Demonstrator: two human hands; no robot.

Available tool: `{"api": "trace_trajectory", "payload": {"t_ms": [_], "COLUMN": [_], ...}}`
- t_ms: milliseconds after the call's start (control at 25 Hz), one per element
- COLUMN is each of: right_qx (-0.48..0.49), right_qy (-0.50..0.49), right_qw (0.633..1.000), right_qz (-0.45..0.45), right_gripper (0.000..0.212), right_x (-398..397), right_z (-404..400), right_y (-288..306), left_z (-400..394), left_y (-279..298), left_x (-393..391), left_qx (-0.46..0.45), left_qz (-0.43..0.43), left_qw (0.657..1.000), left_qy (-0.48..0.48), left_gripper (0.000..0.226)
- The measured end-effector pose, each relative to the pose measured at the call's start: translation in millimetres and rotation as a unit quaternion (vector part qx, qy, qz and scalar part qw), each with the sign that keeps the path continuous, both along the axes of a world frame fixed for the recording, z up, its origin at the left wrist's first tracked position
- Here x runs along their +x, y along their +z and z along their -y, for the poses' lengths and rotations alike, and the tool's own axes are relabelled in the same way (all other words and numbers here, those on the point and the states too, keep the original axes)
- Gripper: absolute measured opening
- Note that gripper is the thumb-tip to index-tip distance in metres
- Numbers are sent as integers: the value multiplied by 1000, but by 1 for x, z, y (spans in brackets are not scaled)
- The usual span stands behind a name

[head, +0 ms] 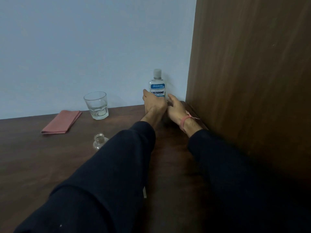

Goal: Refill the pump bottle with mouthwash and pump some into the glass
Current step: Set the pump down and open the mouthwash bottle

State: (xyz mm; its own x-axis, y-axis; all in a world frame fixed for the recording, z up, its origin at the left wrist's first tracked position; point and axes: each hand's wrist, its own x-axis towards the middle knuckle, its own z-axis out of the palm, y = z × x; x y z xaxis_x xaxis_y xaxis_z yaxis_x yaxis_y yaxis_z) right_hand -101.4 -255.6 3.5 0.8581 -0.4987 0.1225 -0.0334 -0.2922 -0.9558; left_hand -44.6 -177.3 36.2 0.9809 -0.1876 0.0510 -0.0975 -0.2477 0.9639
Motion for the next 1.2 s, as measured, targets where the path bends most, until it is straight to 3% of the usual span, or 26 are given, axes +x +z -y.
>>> {"api": "trace_trajectory", "payload": {"t_ms": [120, 320, 560, 720, 920, 1040, 1120, 1200], "right_qx": [7, -50, -61, -136, -166, -107, -19, 24], "right_qy": [8, -46, -55, -18, -23, -73, -95, -116], "right_qw": [1000, 998, 995, 985, 981, 990, 976, 952], "right_qz": [11, -18, -61, -101, -99, 47, 196, 281], "right_gripper": [53, 57, 72, 79, 69, 65, 49, 38], "right_x": [25, 6, -80, -152, -206, -221, -213, -196], "right_z": [-1, -2, -9, -30, -51, -70, -85, -98], "right_y": [-4, -7, 0, 5, 5, 11, 23, 38], "left_z": [7, -8, -46, -80, -124, -136, -138, -138], "left_y": [-6, -18, -21, -23, -25, -24, -23, -23], "left_x": [17, 11, -48, -103, -141, -160, -166, -170], "left_qx": [-45, -28, 53, 79, 115, 123, 113, 115], "left_qz": [5, 32, 108, 135, 177, 178, 173, 173], "left_qw": [999, 999, 990, 980, 966, 962, 965, 967], "left_qy": [11, -6, -79, -125, -151, -165, -162, -150], "left_gripper": [56, 49, 48, 49, 49, 49, 47, 43]}}
